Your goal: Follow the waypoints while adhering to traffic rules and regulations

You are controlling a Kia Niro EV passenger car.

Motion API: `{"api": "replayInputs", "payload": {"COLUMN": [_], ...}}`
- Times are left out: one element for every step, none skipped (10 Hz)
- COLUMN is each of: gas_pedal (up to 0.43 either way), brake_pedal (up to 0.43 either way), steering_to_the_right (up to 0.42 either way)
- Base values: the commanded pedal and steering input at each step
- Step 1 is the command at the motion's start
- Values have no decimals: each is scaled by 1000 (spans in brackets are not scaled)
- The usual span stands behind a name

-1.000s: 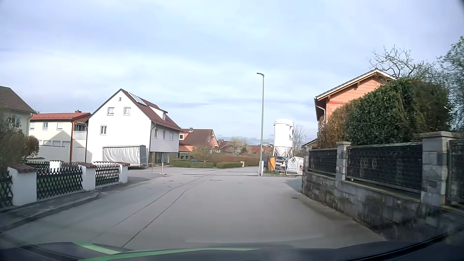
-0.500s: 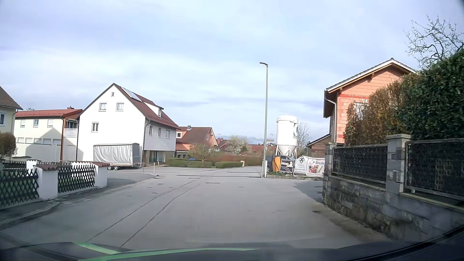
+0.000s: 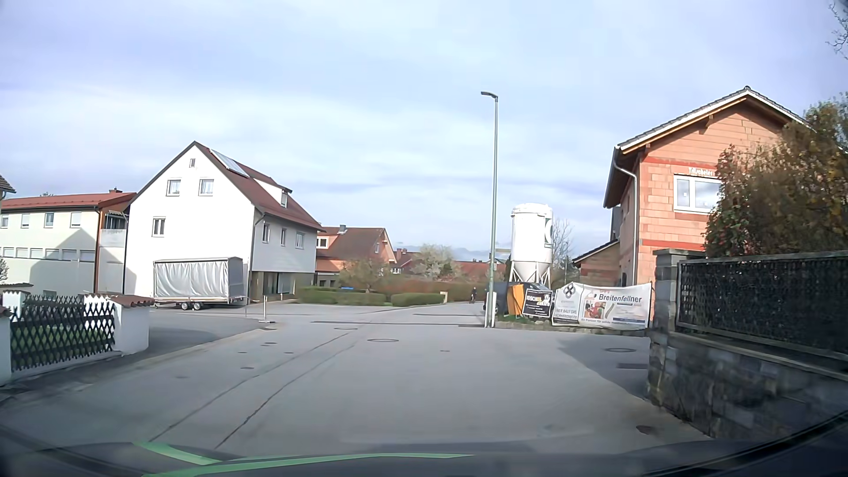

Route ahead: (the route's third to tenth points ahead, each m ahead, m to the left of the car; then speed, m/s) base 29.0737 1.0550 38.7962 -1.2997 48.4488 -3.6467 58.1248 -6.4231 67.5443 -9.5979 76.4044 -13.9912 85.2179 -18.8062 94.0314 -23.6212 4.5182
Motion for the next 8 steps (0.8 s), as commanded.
{"api": "replayInputs", "payload": {"gas_pedal": [0, 0, 0, 0, 0, 0, 0, 0], "brake_pedal": [183, 183, 183, 183, 183, 183, 183, 183], "steering_to_the_right": [4, 5, 4, 3, 3, 3, 2, 3]}}
